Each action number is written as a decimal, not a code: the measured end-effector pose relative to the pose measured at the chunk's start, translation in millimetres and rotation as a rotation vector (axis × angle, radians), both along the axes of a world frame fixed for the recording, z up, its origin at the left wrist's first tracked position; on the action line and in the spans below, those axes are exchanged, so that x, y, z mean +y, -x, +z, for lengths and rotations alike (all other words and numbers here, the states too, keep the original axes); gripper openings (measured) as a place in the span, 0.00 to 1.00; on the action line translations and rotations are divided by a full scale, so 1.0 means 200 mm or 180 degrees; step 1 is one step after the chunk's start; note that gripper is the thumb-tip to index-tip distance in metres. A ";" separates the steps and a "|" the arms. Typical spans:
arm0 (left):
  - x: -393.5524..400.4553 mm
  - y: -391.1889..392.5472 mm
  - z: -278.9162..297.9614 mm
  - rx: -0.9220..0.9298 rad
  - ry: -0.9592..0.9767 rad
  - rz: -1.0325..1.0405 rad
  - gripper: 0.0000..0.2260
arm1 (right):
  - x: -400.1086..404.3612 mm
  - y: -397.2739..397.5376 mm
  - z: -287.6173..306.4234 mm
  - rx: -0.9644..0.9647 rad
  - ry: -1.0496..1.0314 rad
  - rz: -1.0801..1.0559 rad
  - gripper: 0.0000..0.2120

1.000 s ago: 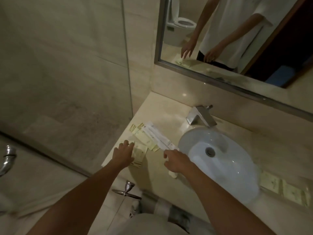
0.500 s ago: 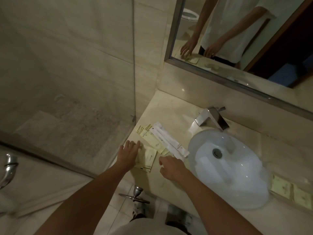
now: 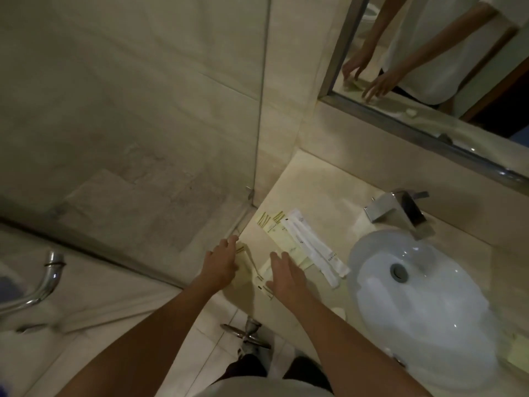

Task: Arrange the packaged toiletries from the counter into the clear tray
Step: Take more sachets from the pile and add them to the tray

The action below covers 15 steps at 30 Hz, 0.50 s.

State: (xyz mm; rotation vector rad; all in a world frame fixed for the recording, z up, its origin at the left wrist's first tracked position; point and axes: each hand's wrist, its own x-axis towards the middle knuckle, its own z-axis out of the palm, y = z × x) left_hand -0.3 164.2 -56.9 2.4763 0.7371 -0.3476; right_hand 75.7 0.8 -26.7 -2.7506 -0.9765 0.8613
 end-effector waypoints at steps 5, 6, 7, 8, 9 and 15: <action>0.06 0.06 -0.01 -0.0020 0.0898 0.0737 0.26 | 0.06 0.02 -0.04 -0.0174 0.0220 -0.0091 0.40; 0.08 0.06 0.00 -0.0013 0.0994 0.0794 0.24 | 0.07 0.01 -0.04 -0.0254 0.0211 -0.0129 0.41; 0.09 0.06 0.00 -0.0011 0.1105 0.0832 0.22 | 0.08 0.01 -0.03 -0.0341 0.0216 -0.0153 0.41; 0.09 0.05 0.02 -0.0012 0.1212 0.0845 0.21 | 0.08 0.00 -0.02 -0.0423 0.0216 -0.0185 0.38; 0.10 0.05 0.03 -0.0015 0.1280 0.0823 0.19 | 0.08 -0.01 -0.01 -0.0435 0.0260 -0.0245 0.33; 0.12 -0.02 0.13 0.0033 0.1365 0.0414 0.07 | 0.03 -0.19 0.13 0.0176 0.0269 -0.0872 0.18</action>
